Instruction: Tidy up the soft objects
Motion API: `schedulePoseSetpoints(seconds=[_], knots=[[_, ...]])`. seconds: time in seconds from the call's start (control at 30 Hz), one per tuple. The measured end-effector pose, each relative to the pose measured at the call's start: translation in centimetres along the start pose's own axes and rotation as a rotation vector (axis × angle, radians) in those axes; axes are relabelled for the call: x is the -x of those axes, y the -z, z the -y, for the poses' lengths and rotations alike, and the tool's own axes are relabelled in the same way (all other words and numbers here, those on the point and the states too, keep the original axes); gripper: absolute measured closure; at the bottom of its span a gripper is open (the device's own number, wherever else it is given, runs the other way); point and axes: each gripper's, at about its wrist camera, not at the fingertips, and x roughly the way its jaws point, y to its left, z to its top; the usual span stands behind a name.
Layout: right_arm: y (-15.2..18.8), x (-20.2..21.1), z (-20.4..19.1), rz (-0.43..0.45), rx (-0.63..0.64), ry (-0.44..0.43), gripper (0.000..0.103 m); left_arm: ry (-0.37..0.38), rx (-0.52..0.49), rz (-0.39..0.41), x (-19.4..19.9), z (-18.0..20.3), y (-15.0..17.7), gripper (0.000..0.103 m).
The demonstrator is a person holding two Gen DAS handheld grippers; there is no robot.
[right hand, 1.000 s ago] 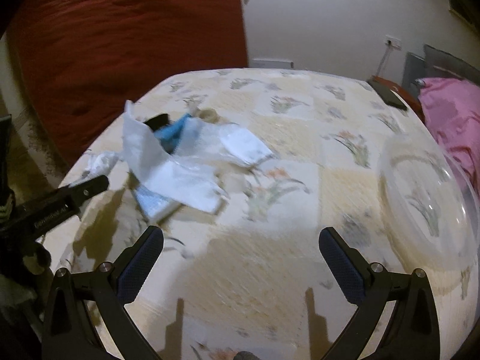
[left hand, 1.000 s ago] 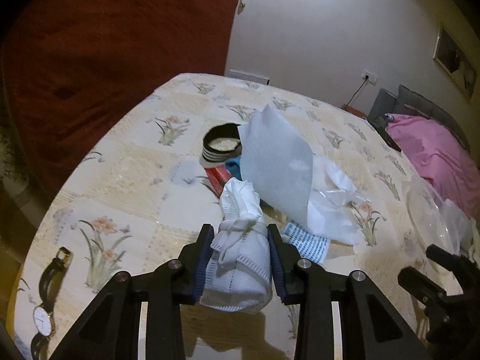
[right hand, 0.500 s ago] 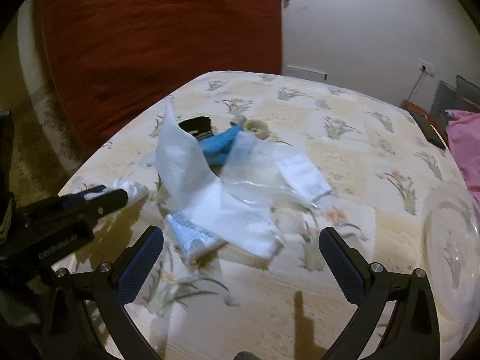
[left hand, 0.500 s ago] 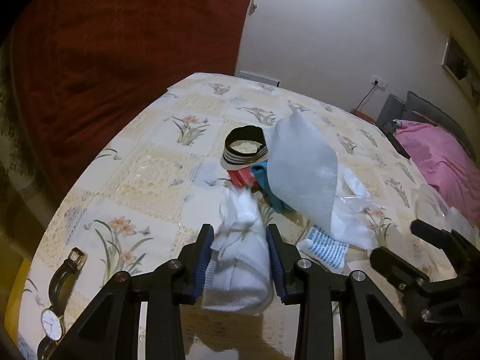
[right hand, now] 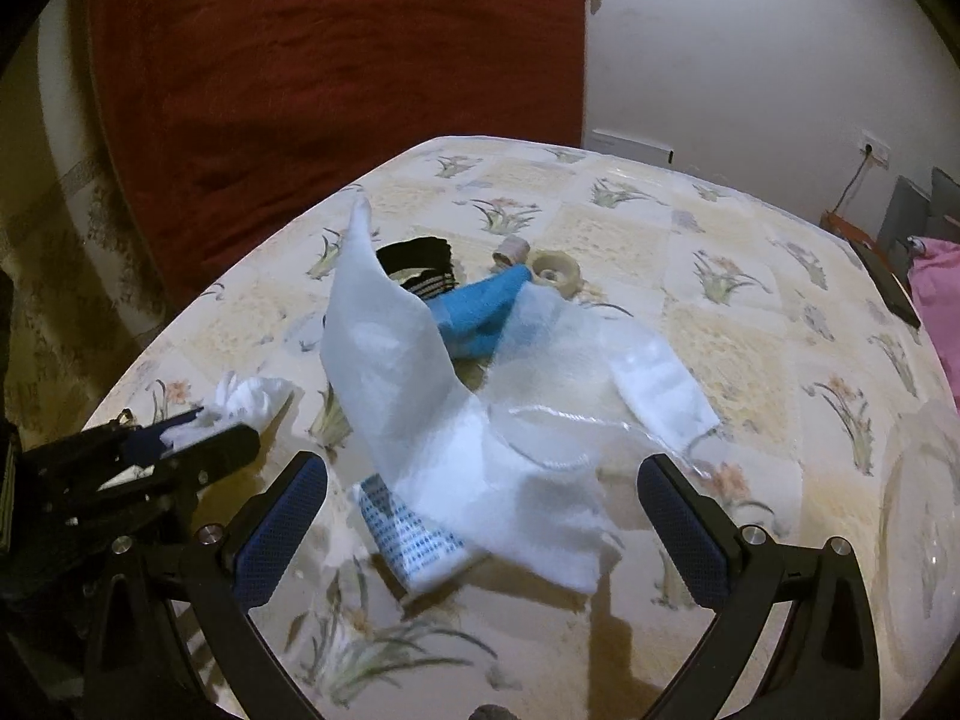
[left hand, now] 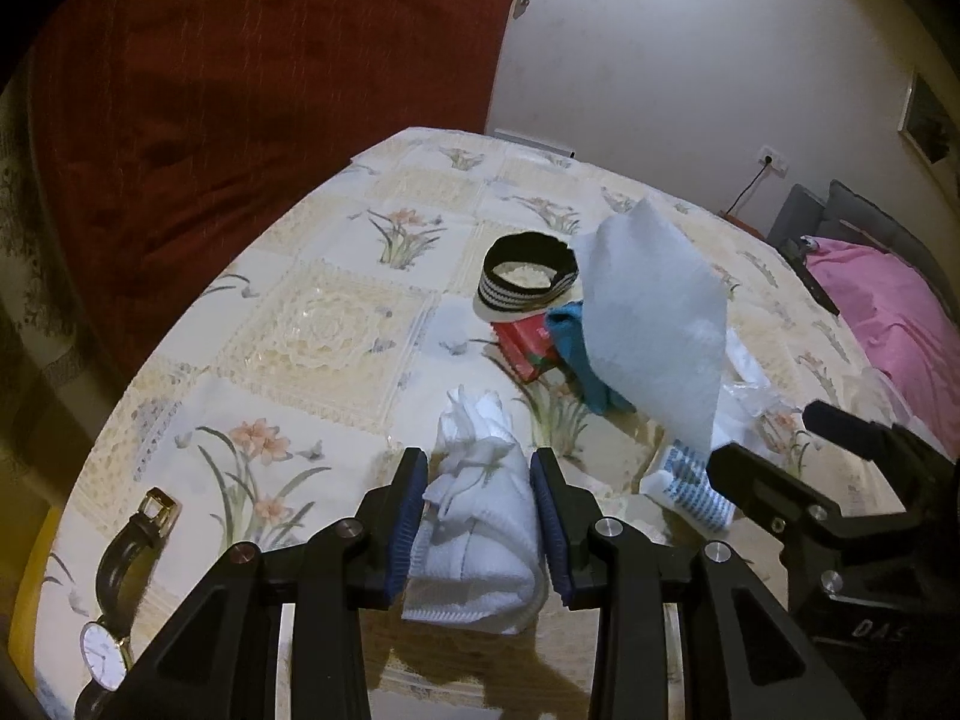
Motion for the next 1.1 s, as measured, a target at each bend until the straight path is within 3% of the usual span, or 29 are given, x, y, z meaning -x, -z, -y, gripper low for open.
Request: schedulePoseSetpoints(seconds=[0.2,0.5,0.77,0.87,1.1], knots=[[-1.0,-1.2,-0.6,0.003,0.022,-0.016,0.002,-0.009,0.015,-0.018,-0.6,-0.5,0.2,0.065],[-1.9,-3.2,-1.0,-0.031,0.027,-0.112,0.032,-0.008,0.018,-0.025,-0.9,-0.7,0.3,0.063],[-2.0,-3.0,-1.4,-0.013,0.037,-0.159,0.065,-0.008,0.011,-0.028,-1.1,-0.6,0.2,0.060],[-1.9,-2.4,-1.0,0.001,0.012,-0.181,0.073,-0.010,0.008,-0.029,-1.1,-0.6,0.2,0.059],[-1.6,0.4,0.9,0.050,-0.077,-0.210,0.076,-0.003,0.007,-0.025,-1.0,-0.6,0.1,0.059]])
